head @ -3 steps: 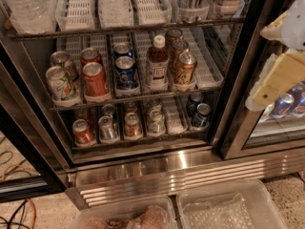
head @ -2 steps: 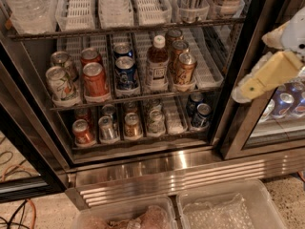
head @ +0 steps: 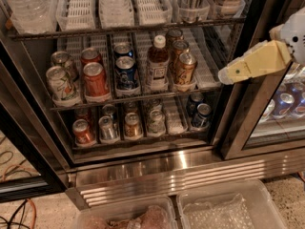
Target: Pick blue plastic bottle from top shelf of fridge
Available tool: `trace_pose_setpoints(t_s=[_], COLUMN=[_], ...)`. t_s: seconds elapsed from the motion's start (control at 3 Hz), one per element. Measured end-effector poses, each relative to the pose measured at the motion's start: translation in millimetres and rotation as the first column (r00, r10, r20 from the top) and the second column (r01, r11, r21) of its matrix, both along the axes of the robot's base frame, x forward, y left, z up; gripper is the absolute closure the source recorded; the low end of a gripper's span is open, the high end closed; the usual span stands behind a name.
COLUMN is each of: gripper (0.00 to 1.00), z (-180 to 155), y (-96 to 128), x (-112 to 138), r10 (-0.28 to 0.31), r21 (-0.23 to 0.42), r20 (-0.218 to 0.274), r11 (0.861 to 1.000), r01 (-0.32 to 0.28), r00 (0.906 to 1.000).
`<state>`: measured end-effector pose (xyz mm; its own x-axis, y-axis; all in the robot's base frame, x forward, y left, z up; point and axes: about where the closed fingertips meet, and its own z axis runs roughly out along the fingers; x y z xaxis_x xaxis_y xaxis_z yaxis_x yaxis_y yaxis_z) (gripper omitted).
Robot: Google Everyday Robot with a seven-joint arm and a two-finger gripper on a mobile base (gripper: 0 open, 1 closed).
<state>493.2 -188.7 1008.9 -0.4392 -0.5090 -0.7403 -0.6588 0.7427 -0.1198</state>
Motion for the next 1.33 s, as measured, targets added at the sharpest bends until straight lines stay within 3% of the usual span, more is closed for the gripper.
trace_pose_setpoints(t_s=[0.33, 0.67, 1.0, 1.33], gripper=[0.0, 0.0, 0.0, 0.0], z=[0.4, 3.4, 9.5, 5.7], y=[0.2, -0.7, 1.9, 8.4], x=[-0.2, 2.8, 4.5, 5.4], r10=[0.002, -0.043, -0.128, -0.25], r21=[-0.002, 0.019, 0.047, 0.119], r20=[0.002, 0.024, 0.088, 0.13], r11=[1.0, 0.999, 0.991, 0.965], r01=[-0.002, 0.043, 0.124, 0.236], r00=[1.0, 0.9988, 0.9879, 0.9593])
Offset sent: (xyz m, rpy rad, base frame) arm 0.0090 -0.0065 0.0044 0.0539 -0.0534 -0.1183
